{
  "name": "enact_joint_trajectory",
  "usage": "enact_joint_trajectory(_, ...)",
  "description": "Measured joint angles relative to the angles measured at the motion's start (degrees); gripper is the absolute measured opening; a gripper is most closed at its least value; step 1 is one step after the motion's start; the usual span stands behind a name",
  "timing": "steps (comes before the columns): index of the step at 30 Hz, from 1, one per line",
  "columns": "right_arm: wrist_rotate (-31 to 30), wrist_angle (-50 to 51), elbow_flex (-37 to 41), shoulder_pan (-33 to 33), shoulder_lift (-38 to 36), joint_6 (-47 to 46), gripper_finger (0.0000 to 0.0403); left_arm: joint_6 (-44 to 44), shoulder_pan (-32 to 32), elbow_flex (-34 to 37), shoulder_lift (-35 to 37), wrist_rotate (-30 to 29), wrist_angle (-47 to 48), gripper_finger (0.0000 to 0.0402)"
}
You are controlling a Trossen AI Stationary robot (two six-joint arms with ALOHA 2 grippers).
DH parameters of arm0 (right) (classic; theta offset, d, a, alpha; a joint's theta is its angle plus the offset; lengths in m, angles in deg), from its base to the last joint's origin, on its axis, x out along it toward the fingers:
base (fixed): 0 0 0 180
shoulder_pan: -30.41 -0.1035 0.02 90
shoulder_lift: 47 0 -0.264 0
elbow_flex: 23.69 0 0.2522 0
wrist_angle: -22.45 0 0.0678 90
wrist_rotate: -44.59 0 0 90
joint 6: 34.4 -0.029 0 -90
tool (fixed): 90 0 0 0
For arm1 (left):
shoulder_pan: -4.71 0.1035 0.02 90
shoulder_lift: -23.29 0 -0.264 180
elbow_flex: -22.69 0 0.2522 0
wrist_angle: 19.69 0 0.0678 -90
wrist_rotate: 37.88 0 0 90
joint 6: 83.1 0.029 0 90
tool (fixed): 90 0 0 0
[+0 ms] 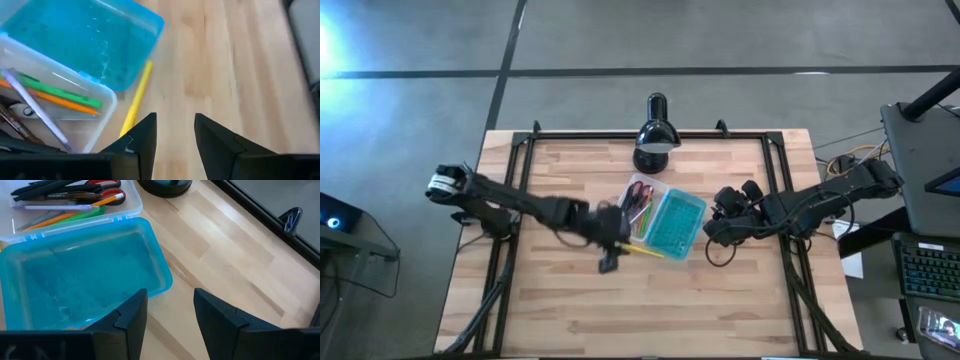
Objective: Pick & place school supplies into a supply box
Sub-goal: Put the yellow pen into the supply box
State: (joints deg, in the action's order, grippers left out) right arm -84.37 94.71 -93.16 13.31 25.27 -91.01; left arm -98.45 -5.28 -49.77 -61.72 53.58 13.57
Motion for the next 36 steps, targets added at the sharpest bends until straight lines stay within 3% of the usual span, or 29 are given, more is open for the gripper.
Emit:
enact_joint_trajectory(3, 0.1, 0.0, 0.4, 0.0, 0.0, 0.1, 0.015, 1.3, -4.3, 0.0, -1.6, -4.6, 0.9, 0.0116)
enact_joint_trajectory(7, 1.2, -0.2, 0.5, 0.0, 0.0, 0.3, 0.0148, -1.4, -7.0, 0.5, -3.7, -5.7, 0.8, 0.0116)
enact_joint_trajectory(14, 1.7, -0.5, 0.2, 0.0, 0.0, 1.4, 0.015, 0.1, -6.5, 0.9, -8.3, -13.2, -0.3, 0.0116)
enact_joint_trajectory(23, 4.9, -0.6, 0.0, 0.0, 0.0, 1.2, 0.0144, 4.2, -5.7, 0.2, -14.3, -12.2, -4.9, 0.0116)
enact_joint_trajectory(36, 5.0, -0.5, 0.0, 0.0, 0.0, 0.7, 0.0143, 12.5, -4.3, -1.9, -19.6, -12.9, -9.0, 0.0116)
